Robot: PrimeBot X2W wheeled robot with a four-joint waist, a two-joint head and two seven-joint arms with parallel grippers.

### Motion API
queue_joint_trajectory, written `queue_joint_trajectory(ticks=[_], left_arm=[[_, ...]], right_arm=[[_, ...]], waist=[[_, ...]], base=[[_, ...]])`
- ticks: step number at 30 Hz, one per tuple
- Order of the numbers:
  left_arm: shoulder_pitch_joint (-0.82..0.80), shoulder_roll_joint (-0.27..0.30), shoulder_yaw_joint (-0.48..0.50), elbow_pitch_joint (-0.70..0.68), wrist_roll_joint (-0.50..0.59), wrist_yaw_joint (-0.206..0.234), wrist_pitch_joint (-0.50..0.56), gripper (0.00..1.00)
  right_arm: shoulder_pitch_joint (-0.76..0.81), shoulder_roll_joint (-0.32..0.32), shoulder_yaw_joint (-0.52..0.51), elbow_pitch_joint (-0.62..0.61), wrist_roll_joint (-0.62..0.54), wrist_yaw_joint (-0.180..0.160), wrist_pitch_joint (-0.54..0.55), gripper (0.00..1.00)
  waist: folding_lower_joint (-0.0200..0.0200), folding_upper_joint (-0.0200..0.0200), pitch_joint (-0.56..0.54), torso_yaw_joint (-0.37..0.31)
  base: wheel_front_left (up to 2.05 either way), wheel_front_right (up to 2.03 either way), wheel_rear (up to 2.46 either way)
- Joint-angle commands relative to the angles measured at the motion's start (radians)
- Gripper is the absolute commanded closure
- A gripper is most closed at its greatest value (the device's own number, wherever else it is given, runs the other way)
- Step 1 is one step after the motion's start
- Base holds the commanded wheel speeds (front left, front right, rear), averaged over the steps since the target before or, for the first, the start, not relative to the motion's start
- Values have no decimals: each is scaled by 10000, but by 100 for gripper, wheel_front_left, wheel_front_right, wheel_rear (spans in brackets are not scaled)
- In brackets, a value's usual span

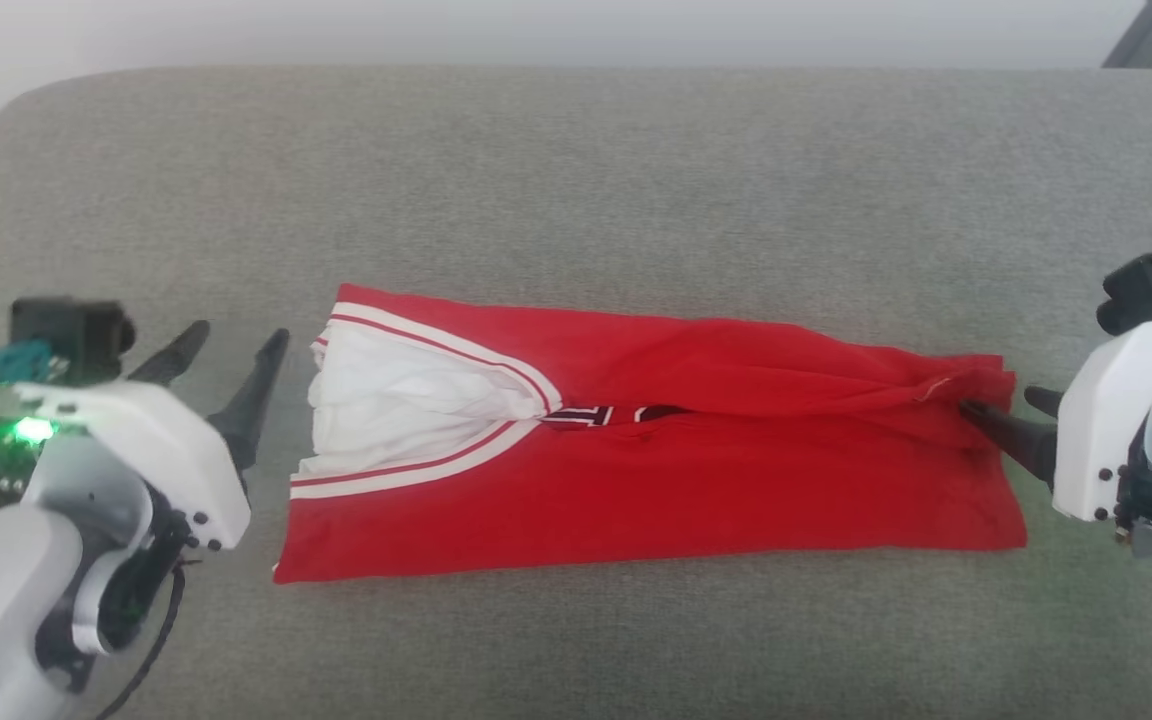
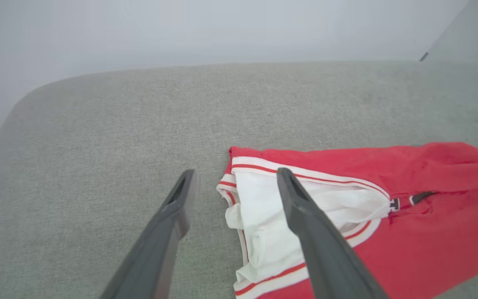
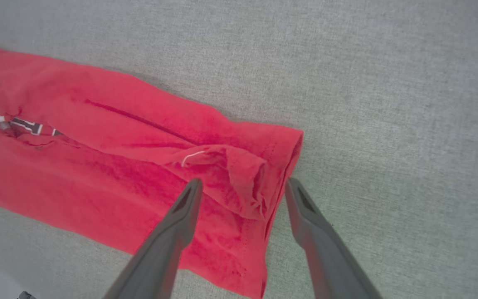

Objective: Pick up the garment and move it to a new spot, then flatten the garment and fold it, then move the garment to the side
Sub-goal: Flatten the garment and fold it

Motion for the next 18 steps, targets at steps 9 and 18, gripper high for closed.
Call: queue_joint_trajectory(ticks=[9, 18], left_arm=[[1624, -496, 847, 231, 173, 246, -2923, 0], [2296, -1277, 1555, 938, 541, -196, -4363, 0]], right_arm=[[293, 137, -589, 853, -231, 0, 244, 0], [-76, 773, -559, 2585, -286, 1, 340, 0]], waist=[[0, -1, 4, 672], [0, -1, 185, 1206]], base=[[0, 0, 0], [0, 0, 0]])
